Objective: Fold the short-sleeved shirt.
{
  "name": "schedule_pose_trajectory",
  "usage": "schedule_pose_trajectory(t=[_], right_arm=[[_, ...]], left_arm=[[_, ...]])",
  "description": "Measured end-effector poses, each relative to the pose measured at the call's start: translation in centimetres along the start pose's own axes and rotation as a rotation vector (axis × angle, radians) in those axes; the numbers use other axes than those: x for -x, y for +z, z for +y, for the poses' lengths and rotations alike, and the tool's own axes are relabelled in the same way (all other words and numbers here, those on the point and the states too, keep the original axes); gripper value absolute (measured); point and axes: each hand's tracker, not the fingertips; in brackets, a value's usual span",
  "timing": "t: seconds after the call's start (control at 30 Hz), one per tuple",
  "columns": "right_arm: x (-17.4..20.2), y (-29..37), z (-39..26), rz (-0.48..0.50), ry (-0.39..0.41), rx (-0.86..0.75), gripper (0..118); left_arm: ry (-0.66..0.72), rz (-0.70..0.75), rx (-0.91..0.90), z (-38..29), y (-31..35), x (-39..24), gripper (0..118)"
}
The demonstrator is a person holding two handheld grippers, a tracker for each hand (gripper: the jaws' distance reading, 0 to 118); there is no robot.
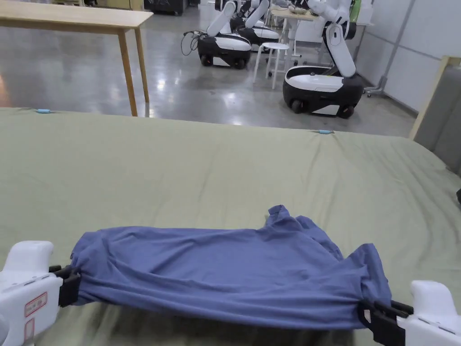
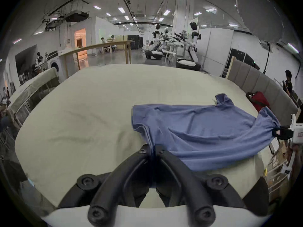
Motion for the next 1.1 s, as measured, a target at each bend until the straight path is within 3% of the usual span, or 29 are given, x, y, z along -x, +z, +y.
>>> schedule_pose_trajectory(t=[0.2,0.23,0.27,0.3,0.33,0.37,0.43,0.6,0.63,0.67,0.7,0.73,0.77,0.8,0.9,1.0,1.07,1.1], right_arm=[[0.0,-2.0,-6.8,-0.019,-0.037,0.163,19],[0.0,-2.5,-7.5,-0.03,-0.046,0.178,22],[0.0,-2.8,-8.0,-0.039,-0.055,0.165,34],[-0.2,-2.8,-8.2,-0.041,-0.071,0.155,70],[-0.2,-2.6,-8.0,-0.051,-0.077,0.152,97],[0.0,-1.7,-7.5,-0.057,-0.076,0.135,111],[0.6,0.6,-6.2,-0.048,-0.042,-0.006,115],[4.2,3.7,-0.8,-0.062,0.047,-0.301,114],[4.9,3.6,-0.2,-0.073,0.07,-0.334,107],[5.6,3.3,0.3,-0.092,0.097,-0.361,85],[6.2,2.9,0.7,-0.099,0.122,-0.372,30],[6.6,2.4,0.9,-0.092,0.13,-0.376,1],[7.1,1.9,1.1,-0.097,0.131,-0.38,1],[7.7,1.2,1.4,-0.121,0.137,-0.375,1],[8.1,0.1,1.8,-0.051,0.13,-0.348,1],[8.2,-0.9,2.0,-0.061,0.144,-0.345,1],[8.1,-1.6,2.3,-0.053,0.152,-0.323,1],[7.9,-2.1,2.4,-0.053,0.155,-0.312,1]], left_arm=[[0.085,-0.022,0.156,-7.5,-0.8,1.5,2],[0.104,-0.022,0.149,-8.1,-0.9,1.4,4],[0.118,-0.024,0.122,-8.7,-0.9,1.5,13],[0.127,0.021,0.124,-8.6,-0.5,1.3,46],[0.113,0.06,0.12,-8.3,0.2,1.1,87],[0.073,0.081,0.064,-7.8,1.6,0.6,116],[0.022,0.085,-0.057,-6.6,4.3,0.0,118],[-0.109,0.094,-0.283,-2.7,5.7,-1.9,118],[-0.111,0.079,-0.312,-2.1,6.1,-3.1,116],[-0.107,0.065,-0.327,-1.6,5.9,-3.5,111],[-0.105,0.072,-0.321,-1.1,5.5,-3.8,87],[-0.111,0.074,-0.308,-0.6,4.9,-4.1,53],[-0.131,0.072,-0.283,-0.2,4.5,-4.4,9],[-0.137,0.081,-0.259,0.0,3.8,-4.5,0],[-0.14,0.029,-0.189,0.4,2.0,-4.2,0],[-0.179,0.08,-0.107,1.1,-0.8,-3.3,0],[-0.112,0.06,-0.047,2.1,-5.0,-0.1,0],[-0.101,0.069,-0.026,2.9,-6.7,1.0,20]])
